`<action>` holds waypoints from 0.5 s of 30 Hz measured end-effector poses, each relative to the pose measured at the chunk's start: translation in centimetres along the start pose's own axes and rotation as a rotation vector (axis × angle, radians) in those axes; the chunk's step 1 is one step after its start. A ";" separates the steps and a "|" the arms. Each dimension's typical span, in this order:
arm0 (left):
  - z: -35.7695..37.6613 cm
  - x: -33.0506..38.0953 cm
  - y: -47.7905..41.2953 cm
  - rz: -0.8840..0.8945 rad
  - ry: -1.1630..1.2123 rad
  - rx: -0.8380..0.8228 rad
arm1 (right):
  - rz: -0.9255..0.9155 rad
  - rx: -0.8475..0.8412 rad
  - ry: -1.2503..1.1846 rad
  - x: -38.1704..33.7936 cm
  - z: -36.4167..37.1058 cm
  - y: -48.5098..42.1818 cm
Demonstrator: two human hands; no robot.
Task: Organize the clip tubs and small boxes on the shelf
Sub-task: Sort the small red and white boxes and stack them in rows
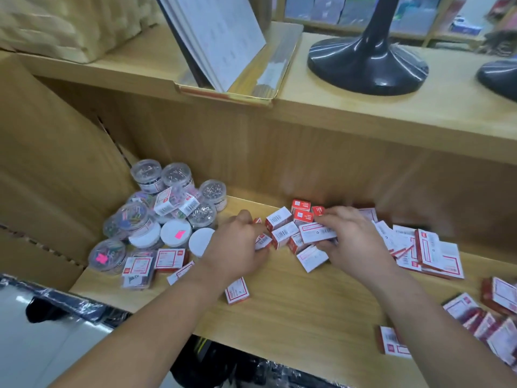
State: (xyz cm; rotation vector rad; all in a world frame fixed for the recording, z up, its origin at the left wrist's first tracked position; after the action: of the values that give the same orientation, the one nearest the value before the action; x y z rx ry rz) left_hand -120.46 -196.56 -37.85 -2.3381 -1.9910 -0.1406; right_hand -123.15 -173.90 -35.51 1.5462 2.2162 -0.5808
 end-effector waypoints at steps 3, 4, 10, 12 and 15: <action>0.1 0.1 0.3 0.008 0.018 0.047 | -0.050 0.029 0.056 -0.7 -0.3 -0.1; -0.1 0.0 0.4 -0.003 0.047 0.069 | -0.069 0.058 0.059 -1.1 -0.6 0.0; 0.4 -1.4 0.9 -0.027 0.086 0.162 | 0.021 0.189 -0.193 -3.1 -1.5 2.7; 0.5 -1.2 1.2 -0.016 0.066 0.145 | 0.062 0.184 -0.235 -3.1 -0.8 3.5; 0.1 -0.5 1.4 -0.048 0.032 0.099 | 0.098 0.173 -0.198 -2.7 -0.2 4.3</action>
State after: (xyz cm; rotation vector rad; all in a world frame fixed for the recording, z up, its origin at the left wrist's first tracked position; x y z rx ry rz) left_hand -119.15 -197.31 -37.97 -2.2162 -1.9920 -0.0792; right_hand -118.20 -174.56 -34.49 1.5946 1.9754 -0.8751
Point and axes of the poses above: each hand's wrist, its own y-axis away from the middle knuckle, its own z-axis out of the palm, x = y × z, the point moved 6 cm from there along -y, towards the middle knuckle, and after that the axes turned 12 degrees about -y, right-handed, at the moved point
